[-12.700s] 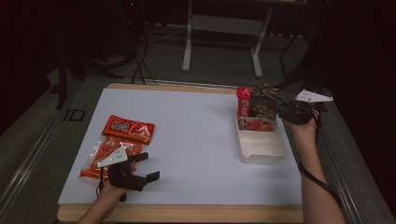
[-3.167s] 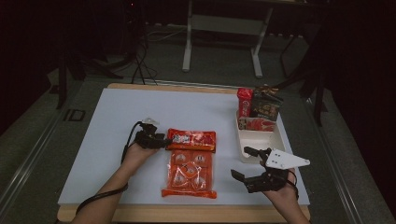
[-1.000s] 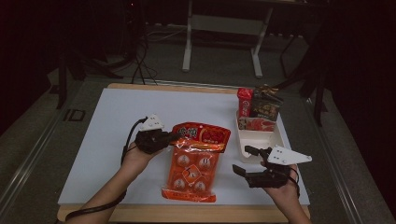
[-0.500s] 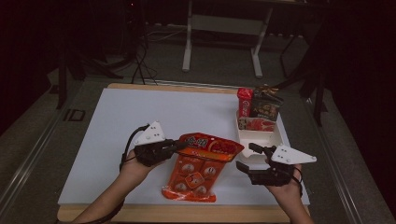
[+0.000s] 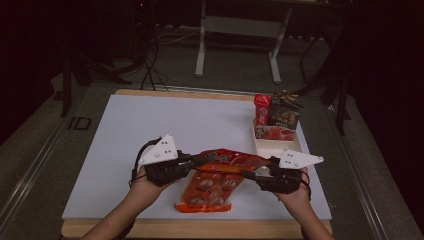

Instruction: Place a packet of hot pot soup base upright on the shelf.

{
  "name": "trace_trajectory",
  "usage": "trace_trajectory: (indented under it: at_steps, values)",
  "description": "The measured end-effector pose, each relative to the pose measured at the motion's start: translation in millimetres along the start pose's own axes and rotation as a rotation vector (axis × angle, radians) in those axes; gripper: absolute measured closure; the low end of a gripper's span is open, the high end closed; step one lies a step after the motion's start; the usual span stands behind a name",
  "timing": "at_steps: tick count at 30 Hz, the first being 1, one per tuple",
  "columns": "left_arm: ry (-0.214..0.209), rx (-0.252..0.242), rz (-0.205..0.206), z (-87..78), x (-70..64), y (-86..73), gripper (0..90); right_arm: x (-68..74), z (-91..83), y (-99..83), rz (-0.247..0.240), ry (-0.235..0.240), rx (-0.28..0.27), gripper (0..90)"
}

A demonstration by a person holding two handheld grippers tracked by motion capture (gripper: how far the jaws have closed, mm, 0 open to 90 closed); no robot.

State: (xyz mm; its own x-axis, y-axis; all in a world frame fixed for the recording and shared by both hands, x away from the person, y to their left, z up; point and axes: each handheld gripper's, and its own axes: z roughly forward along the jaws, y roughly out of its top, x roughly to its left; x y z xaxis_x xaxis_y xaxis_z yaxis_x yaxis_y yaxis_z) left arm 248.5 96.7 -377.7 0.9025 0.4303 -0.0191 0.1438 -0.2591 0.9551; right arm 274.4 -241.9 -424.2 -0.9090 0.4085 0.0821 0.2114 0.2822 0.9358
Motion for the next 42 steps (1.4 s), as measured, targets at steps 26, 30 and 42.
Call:
trace_trajectory:
  at_steps: [26,30,42]
  values:
    - [-0.052,-0.151,-0.080,-16.1,21.3,7.0,78.3,9.1,-23.2,77.9,-0.125,0.017,-0.010,90.0]
    - [-0.019,-0.154,-0.101,-19.1,20.6,3.3,56.4,8.2,-29.0,85.3,-0.141,-0.004,-0.017,90.0]
    - [-0.002,-0.100,-0.151,-24.0,23.8,-15.4,10.8,-13.4,-55.9,109.5,-0.128,-0.079,-0.078,90.0]
